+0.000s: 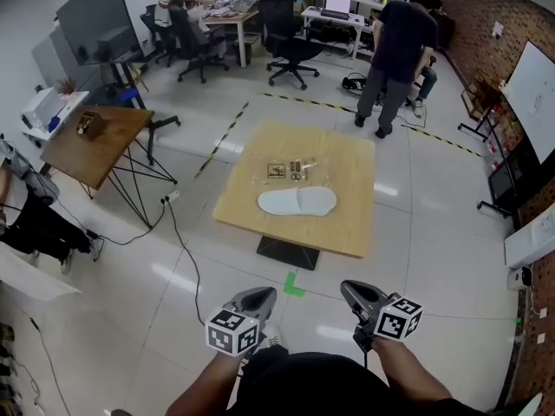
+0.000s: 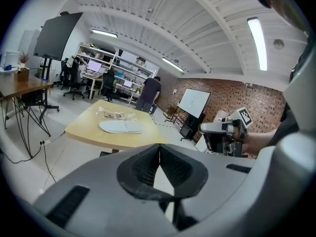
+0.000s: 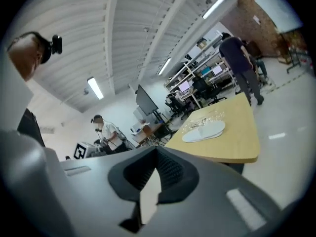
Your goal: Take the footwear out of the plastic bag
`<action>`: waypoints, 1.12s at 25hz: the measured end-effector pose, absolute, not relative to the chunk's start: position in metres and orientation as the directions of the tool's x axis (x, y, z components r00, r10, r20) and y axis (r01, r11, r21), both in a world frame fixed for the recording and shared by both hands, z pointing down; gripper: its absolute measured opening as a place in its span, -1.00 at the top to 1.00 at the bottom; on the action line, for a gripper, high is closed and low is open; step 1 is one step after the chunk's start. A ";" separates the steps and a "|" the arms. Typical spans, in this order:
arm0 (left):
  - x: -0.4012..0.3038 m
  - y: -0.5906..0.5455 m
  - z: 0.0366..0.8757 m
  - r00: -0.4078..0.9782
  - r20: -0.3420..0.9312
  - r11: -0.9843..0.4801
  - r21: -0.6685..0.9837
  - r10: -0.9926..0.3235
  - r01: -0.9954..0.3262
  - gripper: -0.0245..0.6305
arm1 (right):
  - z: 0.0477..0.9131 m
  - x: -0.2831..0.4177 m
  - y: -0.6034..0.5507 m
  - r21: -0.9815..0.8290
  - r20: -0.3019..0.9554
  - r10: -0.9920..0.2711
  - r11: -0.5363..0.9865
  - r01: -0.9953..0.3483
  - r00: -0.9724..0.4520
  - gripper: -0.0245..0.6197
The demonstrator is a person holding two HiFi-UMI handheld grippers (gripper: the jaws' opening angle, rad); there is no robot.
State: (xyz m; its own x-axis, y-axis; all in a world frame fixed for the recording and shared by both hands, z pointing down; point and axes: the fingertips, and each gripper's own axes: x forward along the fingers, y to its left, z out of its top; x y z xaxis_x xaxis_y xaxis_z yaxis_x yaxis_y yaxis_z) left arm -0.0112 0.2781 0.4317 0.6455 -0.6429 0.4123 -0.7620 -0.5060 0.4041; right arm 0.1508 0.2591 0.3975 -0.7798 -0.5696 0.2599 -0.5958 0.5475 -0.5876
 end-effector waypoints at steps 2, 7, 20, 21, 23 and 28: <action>0.000 0.292 0.427 0.634 0.403 -0.494 0.403 -0.660 -0.770 0.90 | 0.397 0.166 0.276 -0.492 0.313 -0.580 0.578 -0.651 -0.752 0.92; 0.037 0.332 0.418 0.626 0.400 -0.501 0.380 -0.669 -0.778 0.90 | 0.399 0.203 0.320 -0.380 0.357 -0.605 0.602 -0.702 -0.712 0.92; 0.071 0.392 0.408 0.605 0.430 -0.517 0.314 -0.670 -0.796 0.90 | 0.401 0.240 0.384 -0.370 0.344 -0.622 0.598 -0.711 -0.703 0.92; 0.073 0.395 0.406 0.604 0.429 -0.521 0.307 -0.671 -0.796 0.90 | 0.400 0.242 0.386 -0.369 0.344 -0.622 0.600 -0.710 -0.704 0.92; 0.073 0.399 0.402 0.603 0.425 -0.527 0.294 -0.675 -0.798 0.90 | 0.400 0.242 0.390 -0.365 0.348 -0.618 0.604 -0.708 -0.706 0.92; 0.067 0.409 0.400 0.595 0.419 -0.526 0.281 -0.685 -0.803 0.90 | 0.402 0.239 0.400 -0.355 0.356 -0.607 0.616 -0.704 -0.710 0.92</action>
State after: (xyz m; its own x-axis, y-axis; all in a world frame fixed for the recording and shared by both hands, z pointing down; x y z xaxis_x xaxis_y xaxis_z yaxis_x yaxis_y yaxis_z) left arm 0.0671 0.4086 0.4004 0.5953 -0.6853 0.4195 -0.8030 -0.5256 0.2809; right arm 0.2387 0.4005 0.4018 -0.7104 -0.6072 0.3558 -0.7037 0.6157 -0.3546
